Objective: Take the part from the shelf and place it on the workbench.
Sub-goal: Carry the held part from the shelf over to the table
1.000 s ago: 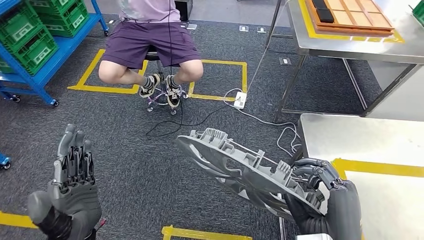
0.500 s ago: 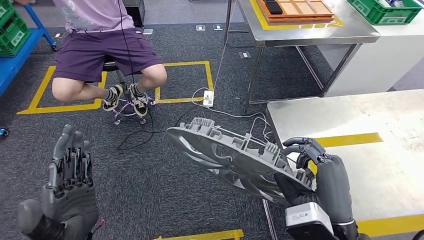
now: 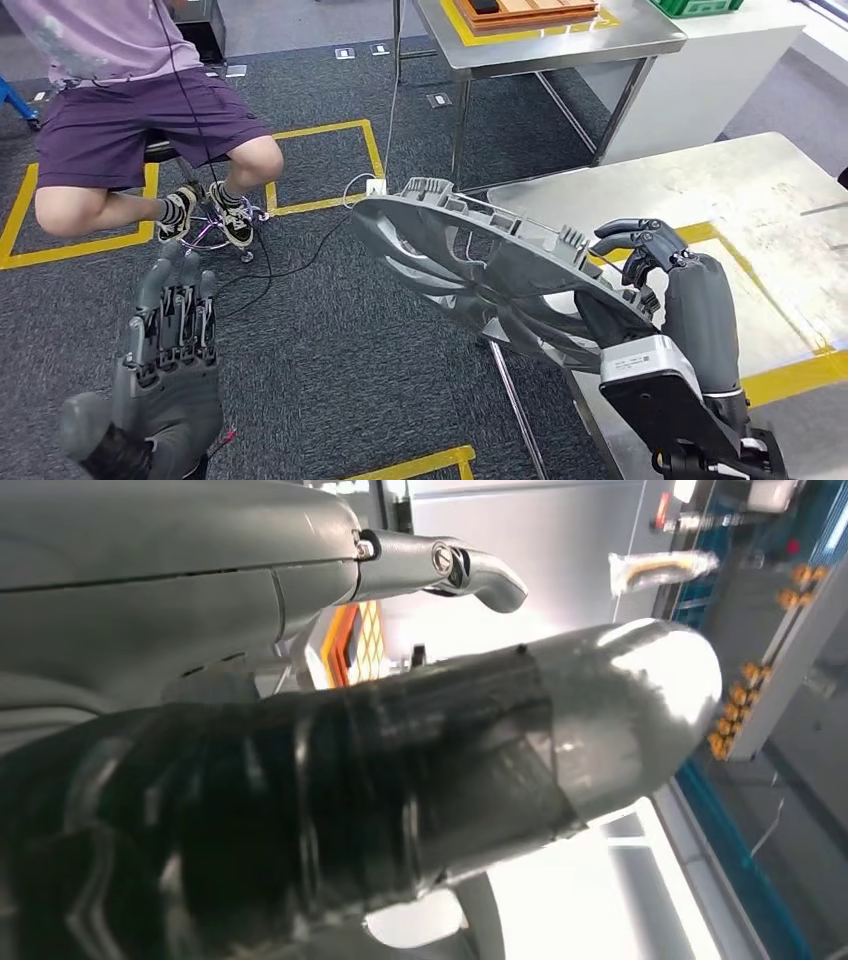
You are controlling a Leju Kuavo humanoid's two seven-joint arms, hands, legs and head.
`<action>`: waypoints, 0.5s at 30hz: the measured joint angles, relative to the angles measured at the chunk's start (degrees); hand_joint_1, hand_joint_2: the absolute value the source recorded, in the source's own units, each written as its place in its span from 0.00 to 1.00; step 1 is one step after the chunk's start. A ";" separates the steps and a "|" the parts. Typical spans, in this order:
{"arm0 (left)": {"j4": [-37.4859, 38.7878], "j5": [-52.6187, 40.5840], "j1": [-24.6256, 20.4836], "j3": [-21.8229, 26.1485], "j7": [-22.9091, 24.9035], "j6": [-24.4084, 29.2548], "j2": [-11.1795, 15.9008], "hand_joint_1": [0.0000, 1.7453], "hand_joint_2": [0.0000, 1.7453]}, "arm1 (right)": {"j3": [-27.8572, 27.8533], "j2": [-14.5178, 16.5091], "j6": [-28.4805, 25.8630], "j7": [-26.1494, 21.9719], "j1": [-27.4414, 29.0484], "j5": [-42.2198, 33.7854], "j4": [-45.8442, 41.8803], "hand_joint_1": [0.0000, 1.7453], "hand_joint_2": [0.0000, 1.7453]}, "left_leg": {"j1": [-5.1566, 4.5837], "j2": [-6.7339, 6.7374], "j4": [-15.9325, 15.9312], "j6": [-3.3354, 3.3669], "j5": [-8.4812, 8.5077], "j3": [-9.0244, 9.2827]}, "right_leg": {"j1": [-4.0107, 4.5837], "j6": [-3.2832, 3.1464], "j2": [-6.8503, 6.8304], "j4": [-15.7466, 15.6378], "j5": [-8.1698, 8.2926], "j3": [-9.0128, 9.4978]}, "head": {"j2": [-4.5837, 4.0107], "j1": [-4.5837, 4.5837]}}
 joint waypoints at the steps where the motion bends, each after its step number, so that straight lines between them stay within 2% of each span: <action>1: 0.03 0.02 -0.11 0.02 -0.08 -0.16 -0.04 0.00 0.00 | -0.01 -0.04 0.10 0.13 -0.30 -0.13 0.13 1.00 1.00 | 0.10 -1.33 0.77 -0.28 -0.51 -0.35 | -0.24 -0.22 0.63 -0.48 0.25 0.37 | 0.00 -0.15; 3: 0.14 0.29 -0.20 0.07 -0.31 -0.83 -0.11 0.00 0.00 | -0.01 -0.10 0.47 0.64 -1.32 -0.57 0.50 1.00 1.00 | 0.39 -4.93 5.77 -0.77 -2.78 -2.91 | -0.62 -0.52 1.88 -1.06 0.50 0.83 | 0.00 -0.78; 4: 0.25 0.55 -0.19 0.09 -0.49 -1.30 -0.13 0.00 0.00 | 0.02 -0.12 0.81 1.09 -2.12 -0.94 0.78 1.00 1.00 | 0.49 -5.94 9.58 -0.97 -4.12 -5.03 | -0.70 -0.62 2.62 -1.05 0.47 0.84 | 0.00 -1.12; 5: 0.39 0.85 -0.20 0.10 -0.65 -1.84 -0.16 0.00 0.00 | 0.07 -0.12 1.21 1.61 -2.94 -1.36 1.14 1.00 1.00 | 0.54 -6.30 12.95 -1.13 -4.99 -7.09 | -0.73 -0.69 3.41 -1.01 0.43 0.83 | 0.00 -1.43; 6: 0.56 1.14 -0.21 0.13 -0.85 -2.39 -0.20 0.00 0.00 | 0.14 -0.12 1.63 2.15 -3.81 -1.84 1.58 1.00 1.00 | 0.59 -6.40 14.79 -1.23 -4.91 -8.52 | -0.75 -0.70 4.24 -0.92 0.37 0.83 | 0.01 -1.66; 7: 0.73 1.41 -0.24 0.15 -1.07 -2.93 -0.24 0.00 0.00 | 0.20 -0.12 2.01 2.65 -4.71 -2.31 2.10 1.00 1.00 | 0.66 -6.46 14.57 -1.29 -3.77 -8.99 | -0.80 -0.63 5.12 -0.77 0.28 0.82 | 0.01 -1.82; 8: 0.87 1.70 -0.28 0.19 -1.26 -3.46 -0.31 0.00 0.00 | 0.25 -0.11 2.31 3.04 -5.60 -2.78 2.66 1.00 1.00 | 0.79 -6.71 12.07 -1.32 -1.73 -8.24 | -0.88 -0.49 5.97 -0.54 0.14 0.83 | 0.01 -1.94; 9: 1.02 2.04 -0.37 0.22 -1.47 -4.04 -0.40 0.00 0.00 | 0.31 -0.10 2.52 3.36 -6.52 -3.28 3.32 1.00 1.00 | 1.00 -7.45 8.31 -1.37 0.42 -6.79 | -1.01 -0.27 6.81 -0.22 -0.07 0.82 | 0.01 -2.08; 10: 1.19 2.42 -0.51 0.26 -1.62 -4.60 -0.53 0.00 0.00 | 0.36 -0.08 2.67 3.58 -7.46 -3.78 4.03 1.00 1.00 | 1.26 -8.77 4.73 -1.43 1.81 -5.20 | -1.04 0.04 7.59 0.15 -0.31 0.67 | 0.00 -2.22; 11: 1.33 2.74 -0.70 0.30 -1.78 -5.18 -0.71 0.00 0.00 | 0.43 -0.05 2.76 3.76 -8.42 -4.31 4.85 1.00 1.00 | 1.40 -9.93 2.13 -1.35 2.59 -3.81 | -1.16 0.40 8.29 0.46 -0.47 0.46 | 0.01 -2.29; 12: 1.48 3.04 -0.90 0.36 -1.91 -5.72 -0.86 0.00 0.00 | 0.49 -0.01 2.79 3.87 -9.29 -4.78 5.73 1.00 1.00 | 1.43 -10.73 0.81 -1.19 2.63 -3.04 | -1.30 0.80 8.87 0.65 -0.52 0.17 | 0.01 -2.31; 13: 1.63 3.31 -1.10 0.43 -2.00 -6.20 -1.03 0.00 0.00 | 0.54 0.03 2.77 3.93 -10.02 -5.24 6.61 1.00 1.00 | 1.30 -10.94 0.59 -0.90 2.43 -2.75 | -1.47 1.24 9.46 0.65 -0.42 -0.14 | 0.01 -2.31; 14: 1.74 3.52 -1.29 0.53 -2.09 -6.69 -1.23 0.00 0.00 | 0.59 0.07 2.72 3.95 -10.64 -5.73 7.56 1.00 1.00 | 1.17 -10.40 0.49 -0.47 2.58 -2.59 | -1.70 1.65 10.02 0.55 -0.26 -0.36 | 0.02 -2.27; 15: 1.85 3.73 -1.49 0.61 -2.15 -7.14 -1.44 0.00 0.00 | 0.62 0.10 2.63 3.95 -11.14 -6.23 8.46 1.00 1.00 | 1.14 -9.81 0.23 -0.12 2.73 -2.50 | -1.79 1.98 9.96 0.64 -0.27 -0.71 | 0.01 -2.22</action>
